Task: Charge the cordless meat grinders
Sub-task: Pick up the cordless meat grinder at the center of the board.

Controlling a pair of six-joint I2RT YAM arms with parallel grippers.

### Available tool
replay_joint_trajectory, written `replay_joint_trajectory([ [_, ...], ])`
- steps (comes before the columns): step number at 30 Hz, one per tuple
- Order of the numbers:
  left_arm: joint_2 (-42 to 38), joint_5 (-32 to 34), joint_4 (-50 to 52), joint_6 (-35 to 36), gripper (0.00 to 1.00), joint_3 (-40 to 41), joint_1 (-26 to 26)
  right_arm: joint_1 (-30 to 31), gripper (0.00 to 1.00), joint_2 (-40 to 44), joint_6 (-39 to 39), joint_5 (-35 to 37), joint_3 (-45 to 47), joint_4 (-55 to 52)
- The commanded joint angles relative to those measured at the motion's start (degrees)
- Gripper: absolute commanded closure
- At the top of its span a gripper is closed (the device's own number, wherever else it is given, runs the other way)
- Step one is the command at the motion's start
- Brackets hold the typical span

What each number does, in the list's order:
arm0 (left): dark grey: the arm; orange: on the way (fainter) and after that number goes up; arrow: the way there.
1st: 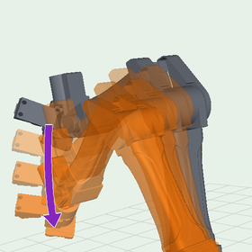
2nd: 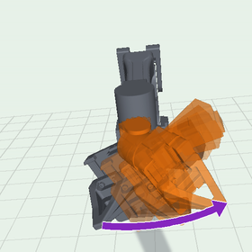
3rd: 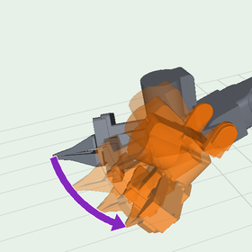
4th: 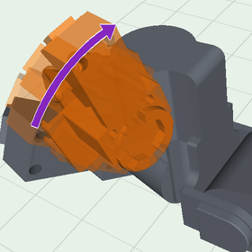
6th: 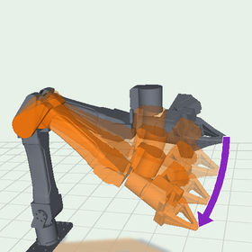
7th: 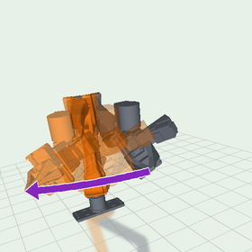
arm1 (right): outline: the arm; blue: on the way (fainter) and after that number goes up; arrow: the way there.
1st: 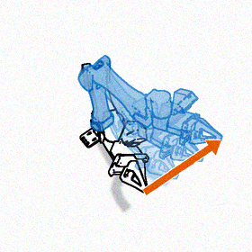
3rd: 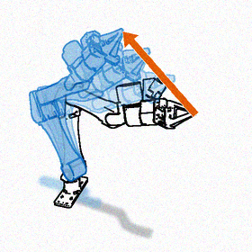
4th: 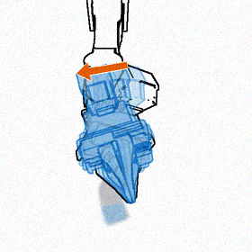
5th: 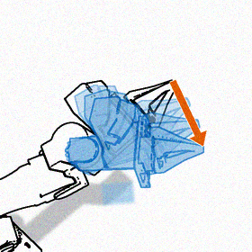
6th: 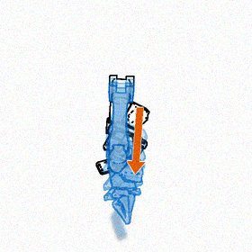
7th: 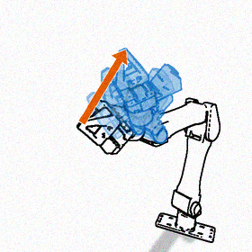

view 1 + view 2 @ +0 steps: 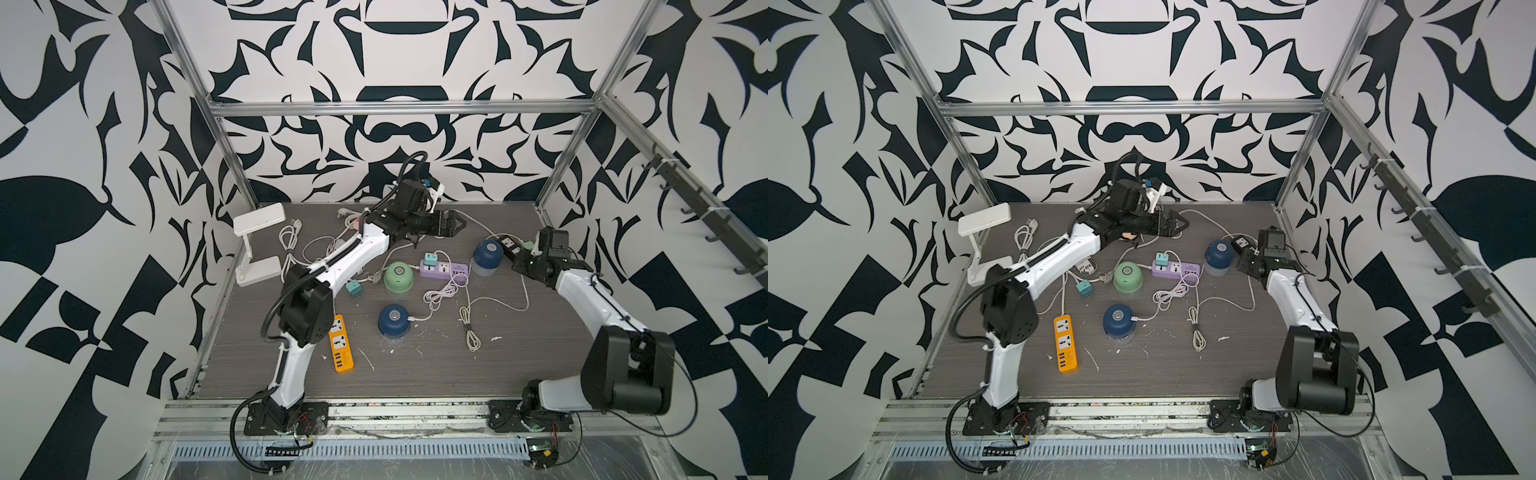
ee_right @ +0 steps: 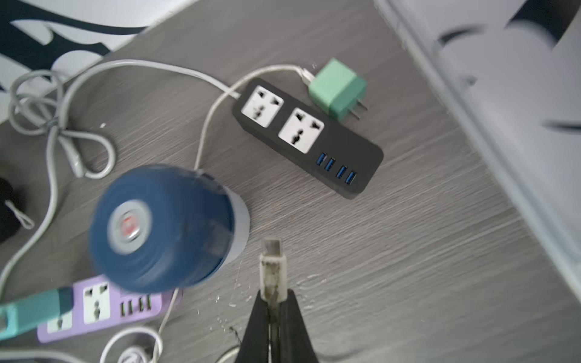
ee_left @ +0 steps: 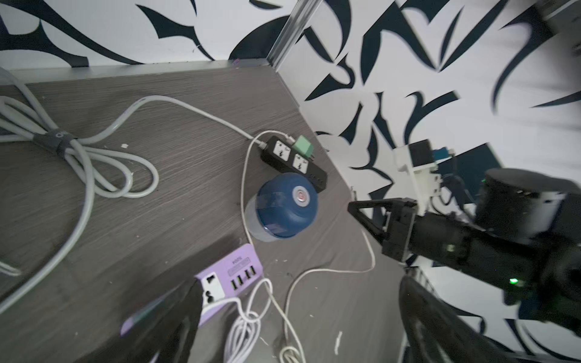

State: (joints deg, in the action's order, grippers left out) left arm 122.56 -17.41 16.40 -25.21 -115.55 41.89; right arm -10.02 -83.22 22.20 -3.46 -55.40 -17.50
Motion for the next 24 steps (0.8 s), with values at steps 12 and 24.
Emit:
replay_joint_trajectory([
  [12,18.72,11.98,-6.85,16.97,0.01,-14.57,7.94,-7.25,1.00,-12.46,10.50,-17.50,-0.44,12.77],
  [24,16.19,0.68,-24.04,28.55,0.01,1.11,6.24,-7.33,1.00,-17.13,11.20,-20.09,-3.88,13.42],
])
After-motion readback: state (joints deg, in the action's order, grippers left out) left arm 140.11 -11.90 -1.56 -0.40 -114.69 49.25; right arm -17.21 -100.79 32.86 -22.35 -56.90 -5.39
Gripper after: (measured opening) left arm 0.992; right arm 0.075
